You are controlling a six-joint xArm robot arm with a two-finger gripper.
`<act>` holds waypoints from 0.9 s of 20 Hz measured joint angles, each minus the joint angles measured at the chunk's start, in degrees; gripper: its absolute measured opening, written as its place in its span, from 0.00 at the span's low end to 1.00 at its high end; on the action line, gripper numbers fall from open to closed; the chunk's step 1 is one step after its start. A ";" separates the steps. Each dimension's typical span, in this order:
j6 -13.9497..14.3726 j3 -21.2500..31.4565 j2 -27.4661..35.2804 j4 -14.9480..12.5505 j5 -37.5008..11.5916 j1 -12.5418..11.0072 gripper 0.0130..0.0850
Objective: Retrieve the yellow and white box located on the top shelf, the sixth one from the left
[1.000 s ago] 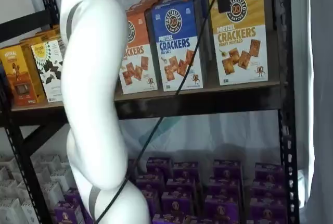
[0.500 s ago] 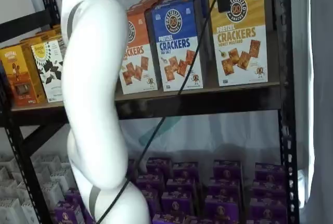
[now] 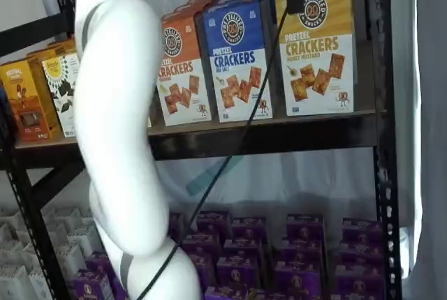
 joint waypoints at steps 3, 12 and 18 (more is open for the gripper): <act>-0.71 1.03 -1.65 0.46 1.31 -1.07 0.61; -1.86 6.29 -8.36 0.07 4.91 -2.39 0.61; -0.44 12.53 -14.04 -1.87 5.59 -0.04 0.61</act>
